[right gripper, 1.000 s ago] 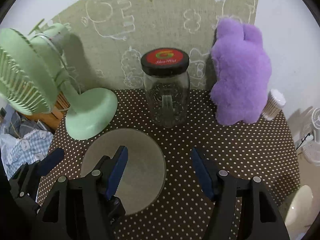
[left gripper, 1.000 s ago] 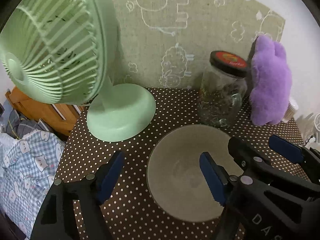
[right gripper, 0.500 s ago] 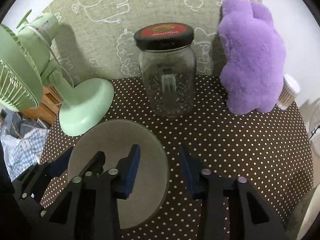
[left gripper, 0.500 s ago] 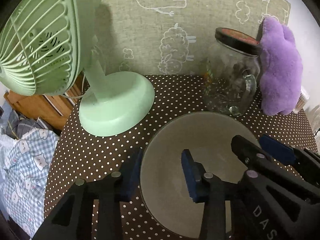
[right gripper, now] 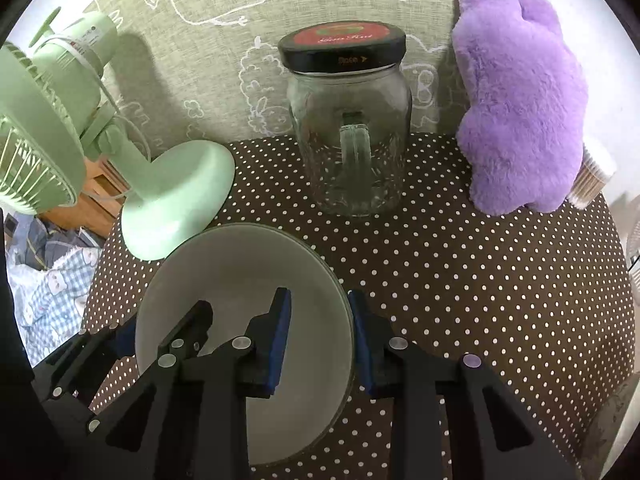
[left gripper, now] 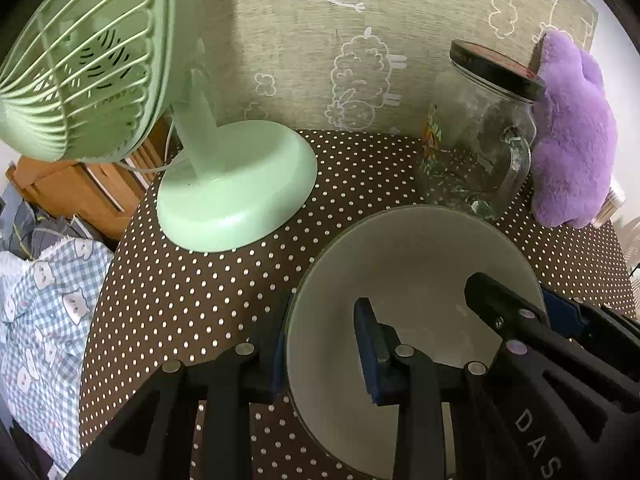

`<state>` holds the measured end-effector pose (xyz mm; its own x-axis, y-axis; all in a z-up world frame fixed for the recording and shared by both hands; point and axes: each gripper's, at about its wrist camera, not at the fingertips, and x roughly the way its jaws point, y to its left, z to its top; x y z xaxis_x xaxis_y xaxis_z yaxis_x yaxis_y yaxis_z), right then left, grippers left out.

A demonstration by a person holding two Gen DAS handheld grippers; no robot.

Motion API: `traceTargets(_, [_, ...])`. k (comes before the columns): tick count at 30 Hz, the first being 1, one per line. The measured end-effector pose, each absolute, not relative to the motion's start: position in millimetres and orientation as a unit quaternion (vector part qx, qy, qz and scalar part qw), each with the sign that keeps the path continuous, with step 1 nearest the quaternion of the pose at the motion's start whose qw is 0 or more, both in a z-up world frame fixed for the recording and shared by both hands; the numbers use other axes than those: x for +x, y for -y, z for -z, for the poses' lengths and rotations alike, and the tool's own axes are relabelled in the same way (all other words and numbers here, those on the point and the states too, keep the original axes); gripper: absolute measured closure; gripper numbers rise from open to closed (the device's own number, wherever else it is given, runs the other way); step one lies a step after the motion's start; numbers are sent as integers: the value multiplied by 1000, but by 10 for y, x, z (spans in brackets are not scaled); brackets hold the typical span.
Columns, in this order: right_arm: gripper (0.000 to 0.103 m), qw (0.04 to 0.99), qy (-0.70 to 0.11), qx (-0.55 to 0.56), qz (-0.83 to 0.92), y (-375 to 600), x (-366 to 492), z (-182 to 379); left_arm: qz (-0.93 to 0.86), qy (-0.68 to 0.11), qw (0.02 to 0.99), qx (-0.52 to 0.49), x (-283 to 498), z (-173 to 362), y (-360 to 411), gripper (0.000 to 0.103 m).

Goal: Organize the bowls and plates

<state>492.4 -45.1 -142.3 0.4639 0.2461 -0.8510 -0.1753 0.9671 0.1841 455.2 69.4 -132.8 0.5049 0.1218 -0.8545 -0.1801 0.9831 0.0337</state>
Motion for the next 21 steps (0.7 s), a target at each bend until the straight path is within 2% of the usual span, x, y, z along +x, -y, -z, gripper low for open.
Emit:
traceTargets(12, [70,855,-507,34,-108,547,4477,1197,-71,-495,866,-28,4173,1141,-628,74])
traceTargets(21, [70,867,-488,42,-87,590,3932,761,-47,-478,877,-19,3711,729,-579,74])
